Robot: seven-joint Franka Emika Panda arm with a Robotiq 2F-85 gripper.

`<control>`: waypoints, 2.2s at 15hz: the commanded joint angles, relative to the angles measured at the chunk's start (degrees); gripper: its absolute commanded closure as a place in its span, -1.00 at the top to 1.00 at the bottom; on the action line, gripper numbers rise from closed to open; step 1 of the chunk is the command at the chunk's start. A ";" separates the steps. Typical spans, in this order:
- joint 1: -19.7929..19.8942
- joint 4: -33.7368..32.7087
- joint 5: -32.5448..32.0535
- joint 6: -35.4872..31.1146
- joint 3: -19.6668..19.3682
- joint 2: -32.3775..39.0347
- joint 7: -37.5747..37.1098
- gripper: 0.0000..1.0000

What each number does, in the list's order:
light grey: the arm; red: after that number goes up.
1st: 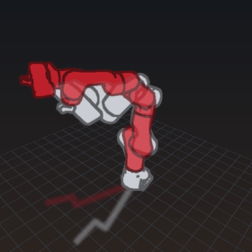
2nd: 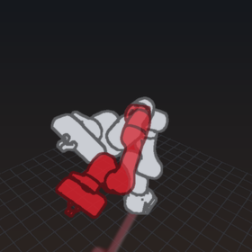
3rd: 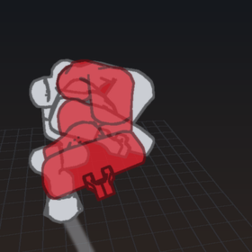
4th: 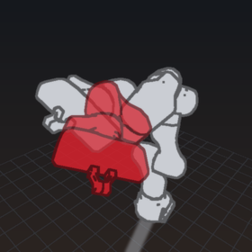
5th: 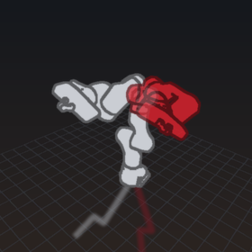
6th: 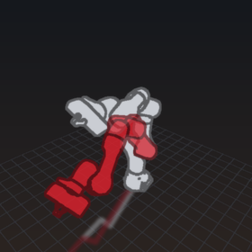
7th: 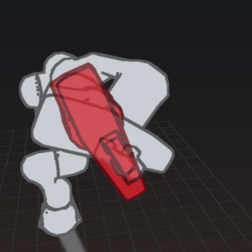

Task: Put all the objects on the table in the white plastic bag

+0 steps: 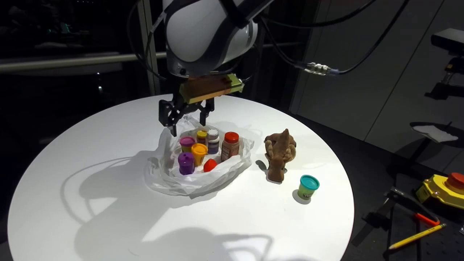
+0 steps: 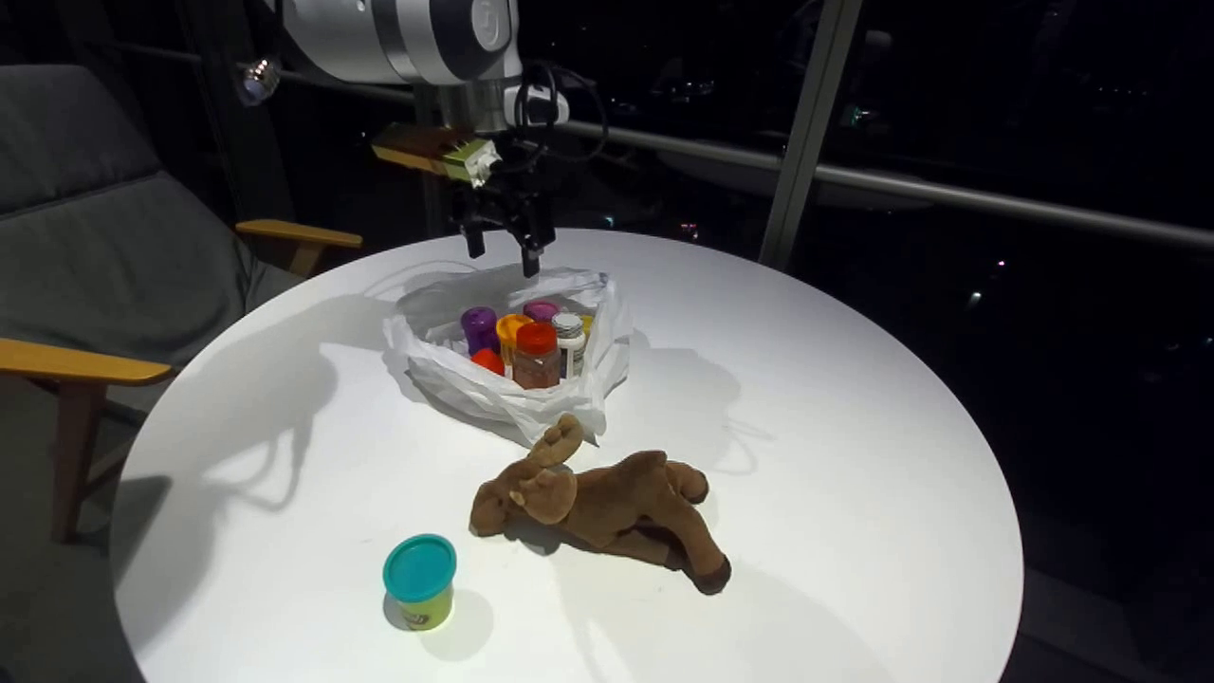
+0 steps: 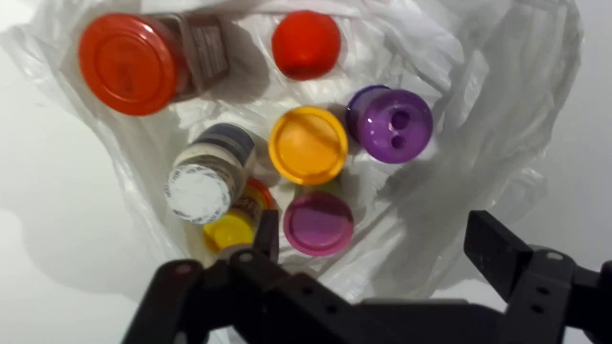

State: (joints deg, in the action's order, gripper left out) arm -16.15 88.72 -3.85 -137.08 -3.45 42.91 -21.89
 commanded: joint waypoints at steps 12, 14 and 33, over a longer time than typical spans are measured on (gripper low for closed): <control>13.50 48.99 3.06 -9.39 2.33 -27.39 16.98 1.00; 15.59 55.72 3.06 -11.18 1.65 -31.32 19.36 1.00; 8.49 68.99 -0.49 -35.99 -1.97 -29.95 13.33 1.00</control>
State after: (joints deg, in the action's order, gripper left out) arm -2.52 157.73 2.63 -170.44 0.12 11.25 -1.59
